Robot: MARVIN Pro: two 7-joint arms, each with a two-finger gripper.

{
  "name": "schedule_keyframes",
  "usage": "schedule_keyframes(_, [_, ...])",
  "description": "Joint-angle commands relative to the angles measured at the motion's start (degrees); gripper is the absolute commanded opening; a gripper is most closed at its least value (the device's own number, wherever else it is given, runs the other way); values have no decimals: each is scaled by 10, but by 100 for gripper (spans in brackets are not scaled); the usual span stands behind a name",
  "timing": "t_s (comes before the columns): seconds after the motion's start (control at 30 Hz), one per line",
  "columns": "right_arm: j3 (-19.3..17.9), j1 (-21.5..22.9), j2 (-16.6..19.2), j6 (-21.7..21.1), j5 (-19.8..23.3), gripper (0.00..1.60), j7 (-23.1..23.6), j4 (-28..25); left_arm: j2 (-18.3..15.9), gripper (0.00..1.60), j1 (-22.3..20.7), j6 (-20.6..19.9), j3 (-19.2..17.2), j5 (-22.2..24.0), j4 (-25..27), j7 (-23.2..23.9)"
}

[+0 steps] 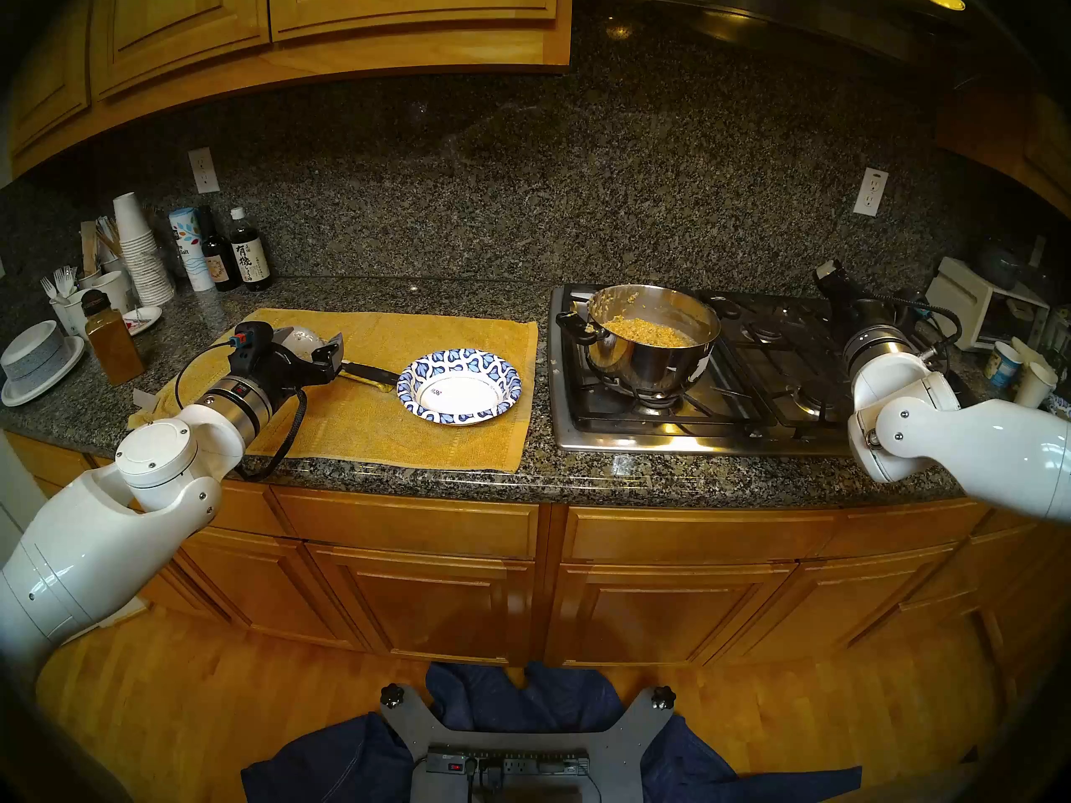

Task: Scoop oatmeal into bowl

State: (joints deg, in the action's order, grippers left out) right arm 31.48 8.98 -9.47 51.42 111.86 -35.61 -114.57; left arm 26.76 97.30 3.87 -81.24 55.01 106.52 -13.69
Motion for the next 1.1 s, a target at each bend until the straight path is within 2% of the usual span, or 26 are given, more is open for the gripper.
schedule_keyframes(0.0, [-12, 14, -1, 2, -5, 160, 3, 1, -16, 160, -12, 25, -13, -38, 9, -2])
schedule_keyframes(0.23, [-11, 15, -1, 2, -4, 160, 3, 1, -31, 160, 1, 31, -25, -52, 7, 0])
schedule_keyframes(0.37, [-11, 16, -1, 2, -4, 160, 3, 1, -46, 160, 7, 36, -21, -76, 4, 10])
schedule_keyframes(0.67, [-10, 16, -1, 2, -3, 160, 4, 1, -96, 160, 32, 60, -28, -99, 25, 86])
schedule_keyframes(0.93, [-9, 17, -1, 2, -3, 160, 4, 1, -110, 160, 26, 60, -17, -117, 26, 143])
schedule_keyframes(1.07, [-9, 17, -1, 2, -3, 160, 4, 1, -119, 160, 22, 62, -10, -145, 22, 162])
